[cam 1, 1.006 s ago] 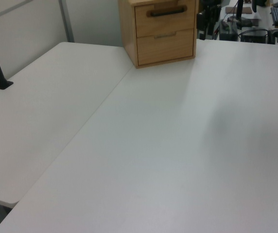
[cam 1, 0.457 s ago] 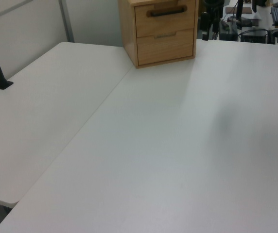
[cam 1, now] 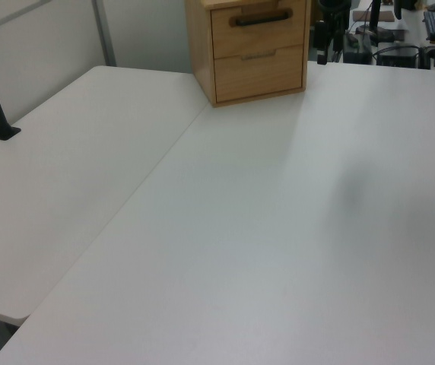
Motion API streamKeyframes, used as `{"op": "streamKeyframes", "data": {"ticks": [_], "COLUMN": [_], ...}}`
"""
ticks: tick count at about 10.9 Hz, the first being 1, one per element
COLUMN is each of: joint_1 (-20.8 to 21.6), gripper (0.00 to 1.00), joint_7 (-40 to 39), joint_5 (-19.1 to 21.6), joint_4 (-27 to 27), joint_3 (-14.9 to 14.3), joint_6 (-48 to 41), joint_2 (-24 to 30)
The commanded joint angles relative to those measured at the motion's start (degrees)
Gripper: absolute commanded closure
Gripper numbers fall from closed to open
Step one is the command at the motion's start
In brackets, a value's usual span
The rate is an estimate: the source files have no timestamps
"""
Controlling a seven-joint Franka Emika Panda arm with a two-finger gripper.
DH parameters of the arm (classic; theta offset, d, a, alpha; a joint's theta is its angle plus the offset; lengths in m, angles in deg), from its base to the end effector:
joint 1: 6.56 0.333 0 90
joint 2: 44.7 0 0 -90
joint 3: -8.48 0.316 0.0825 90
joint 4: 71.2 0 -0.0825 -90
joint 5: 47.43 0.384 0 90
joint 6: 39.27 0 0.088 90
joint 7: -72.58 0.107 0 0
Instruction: Close the drawer by sliding it
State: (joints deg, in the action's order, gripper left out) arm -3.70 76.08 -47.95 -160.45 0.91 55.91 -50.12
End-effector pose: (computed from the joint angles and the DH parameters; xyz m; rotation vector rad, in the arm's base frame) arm 0.5884 -0.0459 0.5850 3.1121 -0.2211 0.0148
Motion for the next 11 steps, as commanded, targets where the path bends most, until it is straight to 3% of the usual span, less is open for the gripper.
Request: {"op": "streamKeyframes", "data": {"ticks": [1,11], "joint_1": [0.6,0.5], "gripper": [0.00,0.00], "joint_7": [-0.3,-1.1], "joint_5": [-0.4,-0.6], "joint_4": [-1.9,-1.7], "joint_3": [-0.5,-0.5], "joint_6": [-0.1,-0.3], "joint_2": [1.7,1.8]}}
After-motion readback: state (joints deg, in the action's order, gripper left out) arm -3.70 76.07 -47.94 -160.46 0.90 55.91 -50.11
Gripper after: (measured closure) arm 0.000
